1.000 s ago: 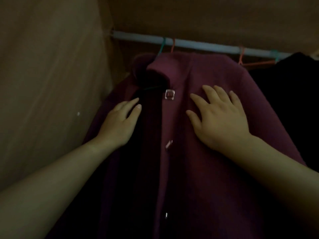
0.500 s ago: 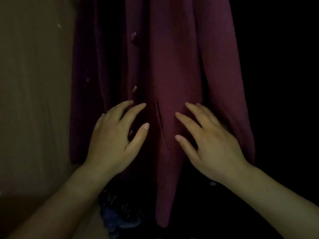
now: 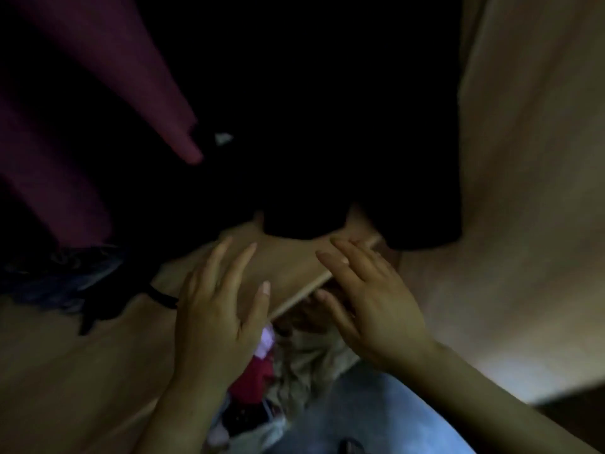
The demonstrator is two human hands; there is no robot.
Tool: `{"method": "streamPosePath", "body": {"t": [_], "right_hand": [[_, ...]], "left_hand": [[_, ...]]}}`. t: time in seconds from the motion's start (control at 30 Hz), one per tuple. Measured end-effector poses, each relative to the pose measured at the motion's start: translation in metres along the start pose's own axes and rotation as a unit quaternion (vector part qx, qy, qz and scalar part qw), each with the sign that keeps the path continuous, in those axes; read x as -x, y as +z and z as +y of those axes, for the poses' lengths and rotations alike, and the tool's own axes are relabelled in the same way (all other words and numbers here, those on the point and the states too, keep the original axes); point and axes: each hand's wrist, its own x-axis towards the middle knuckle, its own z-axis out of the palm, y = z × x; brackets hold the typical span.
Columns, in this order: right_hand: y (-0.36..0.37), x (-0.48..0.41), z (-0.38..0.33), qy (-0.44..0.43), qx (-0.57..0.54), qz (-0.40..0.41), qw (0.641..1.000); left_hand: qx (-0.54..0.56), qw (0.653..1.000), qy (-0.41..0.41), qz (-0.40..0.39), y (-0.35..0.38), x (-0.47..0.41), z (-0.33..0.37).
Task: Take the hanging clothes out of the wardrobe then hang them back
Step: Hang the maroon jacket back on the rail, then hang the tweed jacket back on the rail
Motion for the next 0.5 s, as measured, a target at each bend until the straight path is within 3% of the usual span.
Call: {"method": "streamPosePath", "body": {"t": [0.23, 0.37, 0.5], "right_hand": [[-0.01, 0.154, 0.036, 0.248, 0.05, -0.035, 0.967], [-0.025, 0.249, 0.044, 0.395, 0.045, -0.029, 0.917], [-0.053, 0.339, 0.048, 0.506, 0.043, 0.029, 0.861]], "left_hand": [[0.041, 0.968, 0.107, -0.222, 0.088, 0.053, 0.058], [0.008, 0.923, 0.172, -0.344, 0.129, 0.088, 0.11], [0.017, 0.867, 0.29, -0.404, 0.16, 0.125, 0.182]]}}
